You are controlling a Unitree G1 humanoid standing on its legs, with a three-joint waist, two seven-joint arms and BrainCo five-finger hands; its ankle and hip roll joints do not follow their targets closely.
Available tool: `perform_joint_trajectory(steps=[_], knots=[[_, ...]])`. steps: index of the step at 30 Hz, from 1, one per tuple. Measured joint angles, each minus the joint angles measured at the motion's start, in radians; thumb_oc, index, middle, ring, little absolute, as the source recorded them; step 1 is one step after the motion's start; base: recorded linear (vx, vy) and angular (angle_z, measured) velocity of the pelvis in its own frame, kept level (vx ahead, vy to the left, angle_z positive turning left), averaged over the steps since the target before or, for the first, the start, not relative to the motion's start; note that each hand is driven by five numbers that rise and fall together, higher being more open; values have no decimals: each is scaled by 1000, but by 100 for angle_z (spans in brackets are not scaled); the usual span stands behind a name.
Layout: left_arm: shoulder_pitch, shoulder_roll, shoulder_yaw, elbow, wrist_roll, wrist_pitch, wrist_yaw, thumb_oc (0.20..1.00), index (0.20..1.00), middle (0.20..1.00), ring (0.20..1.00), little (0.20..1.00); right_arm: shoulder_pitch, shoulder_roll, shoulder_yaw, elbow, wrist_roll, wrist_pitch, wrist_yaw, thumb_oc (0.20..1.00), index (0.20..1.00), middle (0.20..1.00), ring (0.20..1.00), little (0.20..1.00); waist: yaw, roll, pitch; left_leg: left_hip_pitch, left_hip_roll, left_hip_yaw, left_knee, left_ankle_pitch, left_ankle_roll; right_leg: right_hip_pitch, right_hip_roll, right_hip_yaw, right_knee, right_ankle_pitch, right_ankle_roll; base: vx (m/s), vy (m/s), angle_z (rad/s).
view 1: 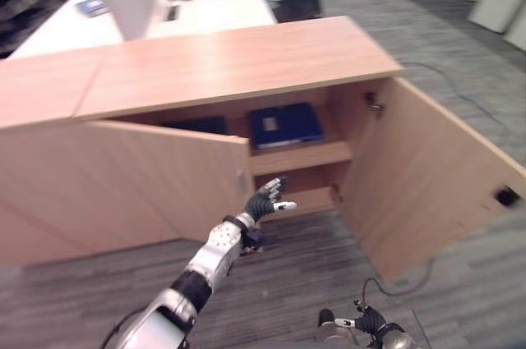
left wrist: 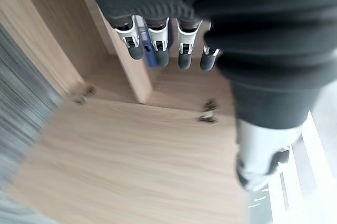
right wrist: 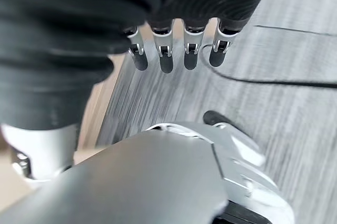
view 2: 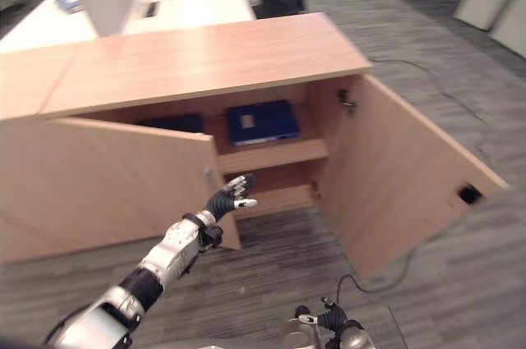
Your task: Put the empty folder in the office cabinet
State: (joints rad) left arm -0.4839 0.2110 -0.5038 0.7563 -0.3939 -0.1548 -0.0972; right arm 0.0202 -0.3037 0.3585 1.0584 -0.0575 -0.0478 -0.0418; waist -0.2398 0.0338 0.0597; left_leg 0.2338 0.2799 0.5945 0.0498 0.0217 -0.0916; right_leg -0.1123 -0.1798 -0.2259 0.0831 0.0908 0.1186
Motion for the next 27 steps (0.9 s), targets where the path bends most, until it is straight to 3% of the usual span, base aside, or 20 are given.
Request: perform_joint_trajectory(steps=[3,5,6,7,8,9,10,11,12,13,14,15,16,17,20,21,22,23,25,27], knots=[[-246,45,90,268,28,-10,69,1000,1000,1000,1000,1000,-2,-55,-3,6,0,-10,4,1000,1000,1000,1000,1000,-68,47,5,25,70,8,24,56,-73,-38,77,27,42,-28,-49,159,-305,-86],[-330,167,140,356,28,-8,108,1000,1000,1000,1000,1000,-9,-72,-4,2,3,-7,5,1000,1000,1000,1000,1000,-71,20,10,54,111,2,104,60,-78,-102,107,35,182,-93,-102,60,-172,-132],[-338,256,174,359,27,-15,131,1000,1000,1000,1000,1000,-3,-94,0,4,37,-8,4,1000,1000,1000,1000,1000,-52,-12,11,7,141,-82,220,91,-107,-79,138,100,136,-89,-135,206,-45,-131],[-352,294,170,357,27,-21,131,1000,1000,1000,1000,1000,-2,-114,-9,6,49,-8,-2,1000,1000,1000,1000,1000,-49,-19,13,-22,99,-171,194,20,-125,-50,138,124,74,-61,-145,183,-18,-105],[-361,316,173,351,27,-27,131,1000,1000,1000,1000,1000,0,-129,-11,15,64,-7,-1,1000,1000,1000,1000,1000,-49,-35,22,-42,55,-221,120,-9,-140,-22,137,138,17,-38,-138,164,-1,-48],[-361,339,185,339,26,-41,131,1000,1000,1000,1000,1000,-3,-132,-15,46,79,-6,-1,1000,1000,1000,1000,1000,-40,-58,35,-58,-7,-273,-4,-20,-142,25,137,166,-63,-7,-137,213,-13,-42],[-361,341,188,337,26,-44,135,1000,1000,1000,1000,1000,7,-133,-18,47,79,-5,-2,1000,1000,1000,1000,1000,-24,-63,37,-67,-30,-276,-65,-19,-142,34,143,164,-88,-8,-136,213,-14,-54],[-356,342,189,334,26,-47,142,1000,1000,1000,1000,1000,10,-138,-17,58,79,-7,-2,1000,1000,1000,1000,1000,-2,-63,39,-102,-44,-276,-89,-18,-141,52,154,152,-123,-20,-129,180,-28,-57],[-322,330,199,301,25,-53,148,1000,1000,1000,1000,1000,-3,-135,-17,97,79,-10,-1,1000,1000,1000,1000,1000,20,-17,29,-170,-45,-355,-113,-30,-126,76,195,154,-161,-59,-89,91,-23,-76],[-308,311,206,272,19,-59,151,1000,1000,1000,1000,1000,-8,-142,-16,113,79,-11,0,1000,1000,1000,1000,1000,58,32,42,-205,-21,-466,-127,-33,-127,37,251,169,-52,-81,-115,126,-18,-84],[-282,314,199,229,14,-72,153,1000,1000,1000,1000,1000,-21,-127,-14,124,78,-10,0,1000,1000,1000,1000,1000,99,2,76,-256,-46,-530,-108,-29,-124,65,238,167,-12,-72,-217,102,13,-77],[-251,312,185,212,11,-73,151,1000,1000,1000,1000,1000,-26,-118,-14,128,78,-8,-3,1000,1000,1000,1000,1000,109,7,80,-283,-64,-570,-97,-23,-122,81,234,156,-22,-76,-198,88,53,-75],[-178,307,167,169,12,-73,146,1000,1000,1000,1000,1000,-17,-106,-7,124,78,-12,-5,1000,1000,1000,1000,1000,135,-21,82,-329,-112,-592,-45,-21,-120,80,221,158,-20,-74,-203,107,80,-58],[-130,301,157,138,12,-75,146,1000,1000,1000,1000,1000,-14,-101,-3,121,77,-16,-3,1000,1000,1000,1000,1000,142,-34,89,-356,-130,-587,-2,-21,-118,91,216,158,-22,-74,-203,120,95,-52],[134,214,151,29,29,-85,104,1000,1000,1000,1000,1000,35,-40,-5,120,74,-10,1,1000,1000,1000,1000,1000,148,-67,72,-343,-167,-575,45,-4,-72,175,200,154,-92,-68,-192,140,128,-4],[177,186,150,26,29,-84,94,1000,1000,1000,1000,1000,44,-19,-12,120,74,-6,0,1000,1000,1000,1000,1000,155,-76,66,-324,-170,-574,37,-4,-71,197,186,152,-107,-68,-186,153,198,23],[211,166,142,28,30,-78,82,1000,1000,1000,1000,1000,48,-6,-13,120,75,-6,3,1000,1000,1000,1000,1000,163,-82,63,-308,-169,-574,14,5,-61,202,179,152,-111,-64,-165,107,159,18],[251,149,139,13,29,-78,70,1000,1000,1000,1000,1000,50,4,-26,119,75,-5,4,1000,1000,1000,1000,1000,170,-78,62,-274,-166,-574,-19,14,-47,208,174,149,-112,-67,-151,45,109,18],[337,123,114,-10,30,-62,36,1000,1000,1000,1000,1000,52,5,-59,126,77,-4,2,1000,1000,1000,1000,1000,178,-45,51,-181,-174,-574,-116,68,16,221,160,150,-93,-101,-102,29,137,23],[373,130,111,-40,30,-56,23,1000,1000,1000,1000,1000,38,5,-67,118,76,-5,0,1000,1000,1000,1000,1000,196,-50,48,-171,-211,-574,-138,70,38,218,122,166,-74,-111,-70,10,163,21]])
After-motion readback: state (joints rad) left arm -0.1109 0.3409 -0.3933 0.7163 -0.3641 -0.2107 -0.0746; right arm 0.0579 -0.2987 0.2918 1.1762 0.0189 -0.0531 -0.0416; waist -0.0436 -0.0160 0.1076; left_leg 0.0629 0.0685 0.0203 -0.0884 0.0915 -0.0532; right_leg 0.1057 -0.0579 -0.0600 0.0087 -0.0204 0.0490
